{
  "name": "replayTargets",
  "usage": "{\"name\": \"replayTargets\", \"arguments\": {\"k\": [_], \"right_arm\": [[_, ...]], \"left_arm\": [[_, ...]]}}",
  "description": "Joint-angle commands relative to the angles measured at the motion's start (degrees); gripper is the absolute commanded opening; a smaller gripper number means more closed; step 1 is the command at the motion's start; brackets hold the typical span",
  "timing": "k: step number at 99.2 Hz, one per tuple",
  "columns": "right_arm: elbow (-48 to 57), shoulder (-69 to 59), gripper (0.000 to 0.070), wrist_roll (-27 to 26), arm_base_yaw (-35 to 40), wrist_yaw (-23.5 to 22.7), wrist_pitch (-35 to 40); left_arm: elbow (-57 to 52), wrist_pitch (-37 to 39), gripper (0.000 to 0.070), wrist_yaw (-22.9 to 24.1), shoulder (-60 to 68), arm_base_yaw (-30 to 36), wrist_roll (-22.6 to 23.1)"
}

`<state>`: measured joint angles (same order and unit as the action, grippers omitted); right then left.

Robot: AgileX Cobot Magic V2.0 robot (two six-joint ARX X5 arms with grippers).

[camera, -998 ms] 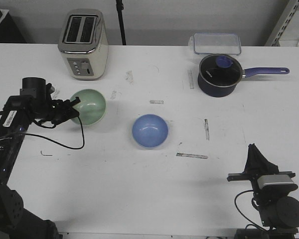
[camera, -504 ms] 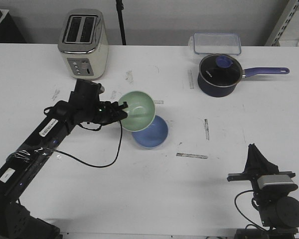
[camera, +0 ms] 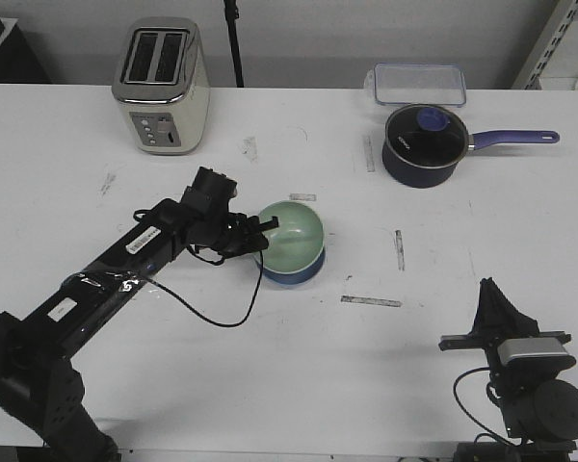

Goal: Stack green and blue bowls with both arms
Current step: 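Carry the green bowl with the left gripper onto the blue bowl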

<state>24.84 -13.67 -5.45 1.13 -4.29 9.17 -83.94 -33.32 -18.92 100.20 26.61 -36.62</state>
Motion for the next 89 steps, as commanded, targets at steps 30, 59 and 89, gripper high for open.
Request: {"name": "replayTargets", "arguments": {"k": [30,59,89], "right_arm": [[0.11,0.13,0.0014,-0.7,0.04,0.09,-0.57],[0.11,0.13,0.0014,-0.7,0.02,0.09,-0.57],[0.11,0.13,0.0014,-0.7,0.02,0.07,-0.57]], "left_arm": [[-1.05,0.42,0.0005,-0.31,2.58,0.79,-0.52],[-1.05,0.44,0.0123,-0.66,2.58,0.85,-0.52],[-1.05,0.44,0.0129,-2.47,2.49,0.85,-0.52]]}}
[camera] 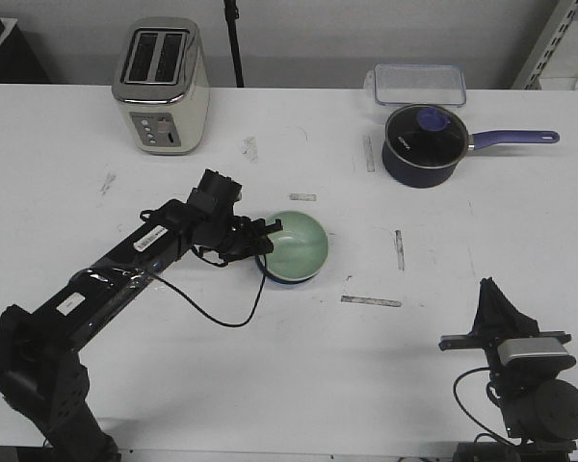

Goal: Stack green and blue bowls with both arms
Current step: 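Carry the green bowl with the left gripper onto the blue bowl, then release the green bowl and retract the left gripper to rest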

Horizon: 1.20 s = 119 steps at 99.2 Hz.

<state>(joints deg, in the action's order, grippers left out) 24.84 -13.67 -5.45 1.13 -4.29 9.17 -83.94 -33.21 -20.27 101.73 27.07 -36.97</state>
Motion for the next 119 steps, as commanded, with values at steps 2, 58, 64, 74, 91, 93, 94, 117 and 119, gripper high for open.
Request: {"name": "replayTargets", "arguments": {"k": [2,58,64,74,91,93,94,117,119], "right_arm": [[0.11,0.13,0.0014,-0.7,0.04,0.09,-0.57],[0.11,0.13,0.0014,-0.7,0.04,0.09,-0.57],[0.11,0.13,0.0014,-0.7,0.04,0.09,-0.57],[0.11,0.13,0.0014,-0.7,0.02,0.09,-0.57],[0.11,0.13,0.0014,-0.7,0.04,0.09,-0.57],[0.11,0.13,0.0014,-0.7,0.04,0.09,-0.57],[0.11,0.13,0.0014,-0.7,0.04,0.09,-0.57],[0.11,0.13,0.0014,-0.7,0.04,0.09,-0.57],[0.11,0.13,0.0014,-0.7,0.04,0.09,-0.57]], "left_arm": [[-1.05,0.35,0.0129,-1.27,0.94,0.39,-0.17],[-1.07,0.9,0.0219,-1.25,-2.91,0.42,-0.15],[-1.07,1.07,0.0219,-1.27,-3.82,0.42,-0.13],[-1.07,0.96,0.0218,-1.27,-5.42,0.42,-0.13],[-1.07,0.44,0.0211,-1.11,-8.07,0.35,0.72],[-1.07,0.31,0.0203,-1.05,-8.41,0.31,1.01],[-1.05,0.24,0.0202,-0.92,-8.61,0.28,1.18],[-0.39,0.44,0.0145,8.07,-13.97,-1.16,9.73],[-0.17,0.48,0.0119,9.07,-14.47,-1.46,10.6]]}}
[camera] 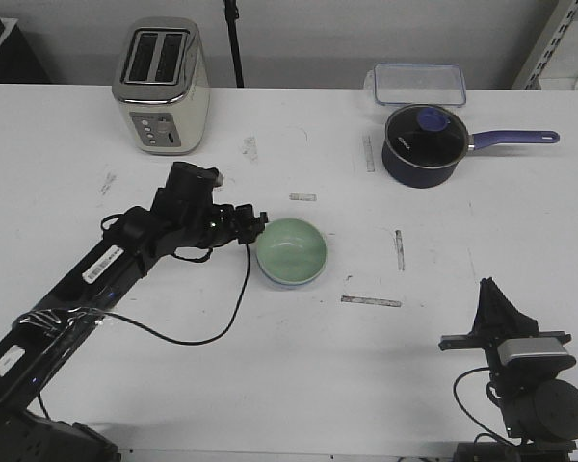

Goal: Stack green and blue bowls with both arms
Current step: 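Release the green bowl and retract the left gripper to rest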

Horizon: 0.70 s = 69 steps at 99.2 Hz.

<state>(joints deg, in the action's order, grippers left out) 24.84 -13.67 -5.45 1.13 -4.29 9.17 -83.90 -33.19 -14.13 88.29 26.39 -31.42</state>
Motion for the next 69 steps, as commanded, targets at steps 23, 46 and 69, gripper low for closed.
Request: {"name": "replayTargets", "arguments": {"k": [23,46,69], "right_arm": [[0.11,0.13,0.0014,-0.7,0.02,0.09,-0.57],[0.11,0.13,0.0014,-0.7,0.04,0.09,-0.57],[0.11,0.13,0.0014,-0.7,0.04,0.07,-0.57]], "left_arm": [[8.61,8.0,0.0021,7.72,-9.99,-6.62,14.8],[25.81,24.63,0.0,7.72,-22.32,-14.99,24.85],[41.46,35.63,0.0,7.72,-34.51,-21.84,34.25]]}}
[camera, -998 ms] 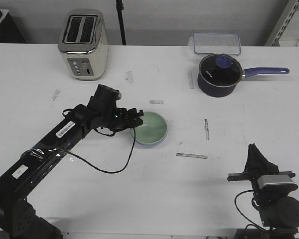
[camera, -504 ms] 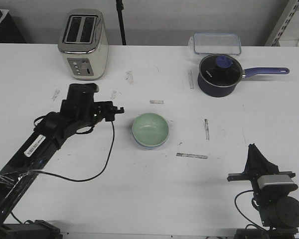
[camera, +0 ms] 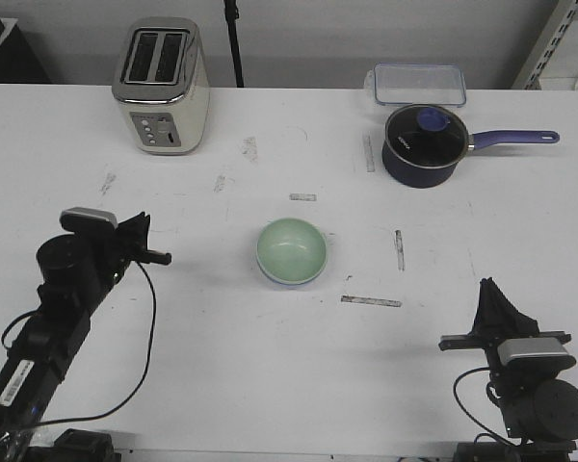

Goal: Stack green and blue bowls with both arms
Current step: 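Release the green bowl and retract the left gripper to rest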

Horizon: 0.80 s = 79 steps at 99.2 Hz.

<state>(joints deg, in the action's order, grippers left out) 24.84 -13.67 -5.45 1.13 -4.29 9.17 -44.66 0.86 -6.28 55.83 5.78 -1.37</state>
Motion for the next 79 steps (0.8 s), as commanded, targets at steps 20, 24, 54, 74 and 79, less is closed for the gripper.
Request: {"name": "replayTargets", "arguments": {"k": [20,24,54,74,79], "right_arm": [[0.11,0.13,0.0014,-0.7,0.02,0.07,-0.57],[0.11,0.13,0.0014,-0.7,0.04,0.07,-0.57],[0.11,0.13,0.0014,-0.7,0.04,0.09,-0.57],[0.11,0.13,0.0014,-0.7,0.04,0.09,-0.57],[0.11,0.13,0.0014,-0.7,0.04,0.09,-0.57]], "left_arm": [[10.93,2.25,0.0,-0.15,-12.74,-5.05,4.11],[12.44,2.25,0.0001,-0.13,-15.02,-5.31,4.11],[20.61,2.1,0.0001,0.24,-31.8,-5.44,2.99],[21.7,-1.62,0.0001,3.74,-38.88,-5.44,0.22],[21.7,-2.01,0.0001,3.74,-40.11,-5.44,0.22]]}}
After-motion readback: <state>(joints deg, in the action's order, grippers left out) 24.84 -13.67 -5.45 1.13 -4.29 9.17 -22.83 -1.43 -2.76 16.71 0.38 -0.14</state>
